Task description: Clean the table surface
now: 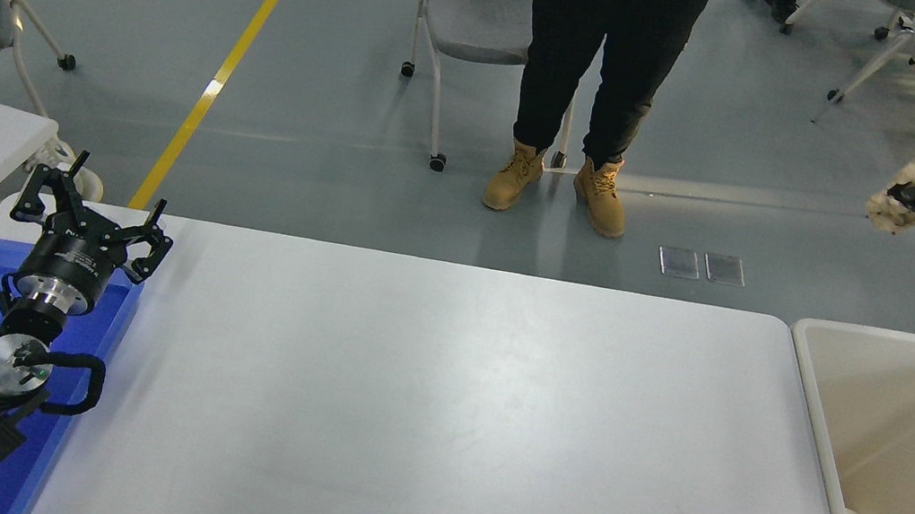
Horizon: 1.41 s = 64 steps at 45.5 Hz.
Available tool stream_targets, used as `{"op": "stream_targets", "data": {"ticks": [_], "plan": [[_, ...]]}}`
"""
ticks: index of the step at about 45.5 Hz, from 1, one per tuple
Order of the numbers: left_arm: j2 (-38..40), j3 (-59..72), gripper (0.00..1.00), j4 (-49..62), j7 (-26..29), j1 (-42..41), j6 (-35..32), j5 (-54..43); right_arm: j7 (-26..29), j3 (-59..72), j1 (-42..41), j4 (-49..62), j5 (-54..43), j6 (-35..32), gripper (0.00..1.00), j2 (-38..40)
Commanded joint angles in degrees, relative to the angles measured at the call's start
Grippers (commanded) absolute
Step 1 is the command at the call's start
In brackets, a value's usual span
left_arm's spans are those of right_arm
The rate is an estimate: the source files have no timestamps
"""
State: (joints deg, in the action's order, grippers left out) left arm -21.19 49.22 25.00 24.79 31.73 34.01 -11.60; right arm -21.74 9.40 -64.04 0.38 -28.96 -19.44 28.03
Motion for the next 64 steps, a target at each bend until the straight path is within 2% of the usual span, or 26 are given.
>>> {"op": "stream_targets", "data": {"ticks": [1, 11, 27, 38, 64], "plan": [[0.00, 0.00, 1.00, 0.05, 0.00, 0.00, 0.00, -0.01, 4.68, -0.17, 4.36, 1.82, 1.36, 4.14, 0.00, 2.11], [0.00, 0.00, 1.00, -0.04, 0.00, 0.00, 0.00, -0.01, 8.72, 0.18, 9.36, 1.82, 0.92, 7.22, 0.00, 3.96], [0.00, 0.00, 1.00, 0.05, 0.00, 0.00, 0.00, -0.01, 10.40, 0.01, 15.26, 1.73, 1.36, 9.77, 0.00, 5.89], [0.00, 0.00, 1.00, -0.04, 0.00, 0.00, 0.00, -0.01, 16.72, -0.43, 18.60, 1.56, 1.45, 11.44, 0.00, 5.37], [0.00, 0.00, 1.00, -0.04, 0.00, 0.00, 0.00, -0.01, 17.61, -0.61, 23.96, 1.55, 1.45, 14.60, 0.00, -5.09]]}}
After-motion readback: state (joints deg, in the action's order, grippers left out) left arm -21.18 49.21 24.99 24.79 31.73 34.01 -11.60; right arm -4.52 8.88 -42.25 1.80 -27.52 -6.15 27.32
